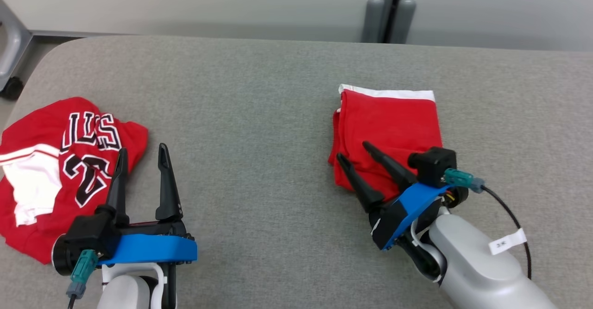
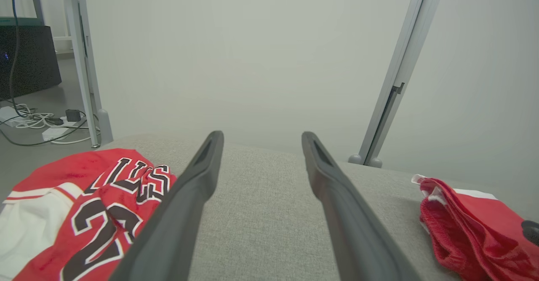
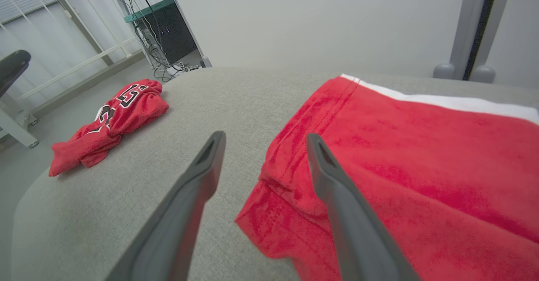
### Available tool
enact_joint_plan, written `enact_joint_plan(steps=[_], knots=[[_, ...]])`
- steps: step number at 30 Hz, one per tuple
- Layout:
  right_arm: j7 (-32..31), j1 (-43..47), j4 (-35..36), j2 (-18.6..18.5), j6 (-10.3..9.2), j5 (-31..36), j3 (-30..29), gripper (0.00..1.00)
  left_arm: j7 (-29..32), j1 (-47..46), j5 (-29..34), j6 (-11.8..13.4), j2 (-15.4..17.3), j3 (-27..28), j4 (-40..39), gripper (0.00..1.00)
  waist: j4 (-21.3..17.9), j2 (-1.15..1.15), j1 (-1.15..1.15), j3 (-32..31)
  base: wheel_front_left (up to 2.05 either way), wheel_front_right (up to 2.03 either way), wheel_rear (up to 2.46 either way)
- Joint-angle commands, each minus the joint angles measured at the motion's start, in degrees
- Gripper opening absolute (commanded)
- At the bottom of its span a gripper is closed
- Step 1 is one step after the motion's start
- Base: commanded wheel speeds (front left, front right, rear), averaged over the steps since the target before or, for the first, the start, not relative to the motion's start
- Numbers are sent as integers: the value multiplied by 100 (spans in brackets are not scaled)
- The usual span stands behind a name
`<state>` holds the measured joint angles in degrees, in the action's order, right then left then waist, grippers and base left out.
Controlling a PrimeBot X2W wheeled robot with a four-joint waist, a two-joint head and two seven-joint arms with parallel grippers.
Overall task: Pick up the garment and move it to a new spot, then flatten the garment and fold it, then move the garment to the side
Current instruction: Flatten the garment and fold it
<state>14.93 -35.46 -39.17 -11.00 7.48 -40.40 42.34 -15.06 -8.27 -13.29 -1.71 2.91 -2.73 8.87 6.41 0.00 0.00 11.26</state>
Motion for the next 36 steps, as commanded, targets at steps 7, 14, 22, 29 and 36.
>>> enact_joint_plan(steps=[7,14,22,29,36], knots=[[28,576,929,-190,3,634,-1075,100,-16,99,125,-32,-4,108,45,100,-443,0,0,-245,0,0,0],[28,1117,1465,-162,3,1135,-2009,100,-16,117,242,-34,-4,203,146,100,-735,0,0,-348,0,0,0],[29,1822,1968,-143,3,1535,-2990,100,-16,199,483,-42,52,273,222,100,-946,0,0,-390,0,0,0],[29,2341,2328,83,3,1827,-3664,100,-16,321,518,0,145,344,283,100,-984,0,0,-444,0,0,0],[28,2726,2624,347,3,2251,-3929,100,58,447,559,72,211,313,247,100,-915,0,0,-563,0,0,0]])
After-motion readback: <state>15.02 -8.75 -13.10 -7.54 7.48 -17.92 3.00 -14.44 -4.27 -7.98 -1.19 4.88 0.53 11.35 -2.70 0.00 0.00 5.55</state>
